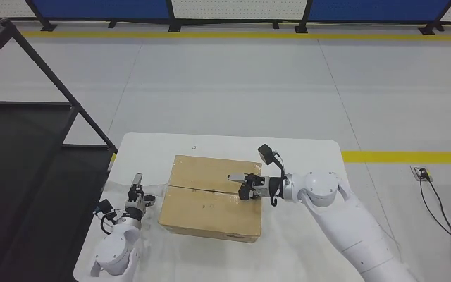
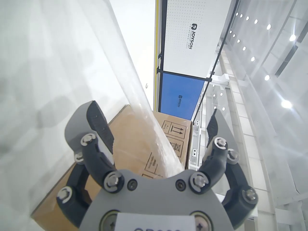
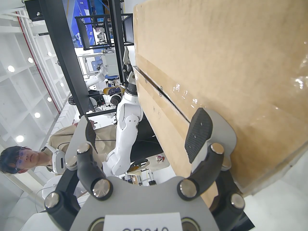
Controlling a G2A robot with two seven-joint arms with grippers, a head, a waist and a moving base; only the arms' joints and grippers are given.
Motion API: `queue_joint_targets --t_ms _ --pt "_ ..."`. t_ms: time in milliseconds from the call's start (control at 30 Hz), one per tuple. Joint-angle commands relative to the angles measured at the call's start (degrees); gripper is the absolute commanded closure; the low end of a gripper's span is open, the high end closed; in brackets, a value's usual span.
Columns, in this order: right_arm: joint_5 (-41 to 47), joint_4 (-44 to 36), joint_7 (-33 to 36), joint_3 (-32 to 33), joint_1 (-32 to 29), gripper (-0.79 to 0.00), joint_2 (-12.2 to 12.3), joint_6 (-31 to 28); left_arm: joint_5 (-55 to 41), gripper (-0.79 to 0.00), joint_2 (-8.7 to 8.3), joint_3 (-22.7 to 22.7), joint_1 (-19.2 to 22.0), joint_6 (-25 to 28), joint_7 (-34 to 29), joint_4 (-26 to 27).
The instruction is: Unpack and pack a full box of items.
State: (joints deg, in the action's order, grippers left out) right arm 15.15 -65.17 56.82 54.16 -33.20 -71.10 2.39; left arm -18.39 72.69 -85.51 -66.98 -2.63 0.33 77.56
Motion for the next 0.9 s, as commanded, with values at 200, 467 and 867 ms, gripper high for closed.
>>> queue_joint_targets --t_ms 200,467,867 --pt "0.0 0.0 0.0 0.0 0.0 -0.785 0.0 0.0 -4.4 -0.785 0.61 -0.4 6.3 3.1 -0.6 -6.7" --pt "0.0 0.0 0.0 0.0 0.0 -0.785 0.0 0.0 -7.5 -0.785 0.92 -2.9 3.9 11.4 1.0 -1.7" --pt "0.0 0.0 0.0 0.0 0.0 -0.785 0.0 0.0 -6.0 -0.785 0.84 -7.0 -2.7 17.9 2.6 10.6"
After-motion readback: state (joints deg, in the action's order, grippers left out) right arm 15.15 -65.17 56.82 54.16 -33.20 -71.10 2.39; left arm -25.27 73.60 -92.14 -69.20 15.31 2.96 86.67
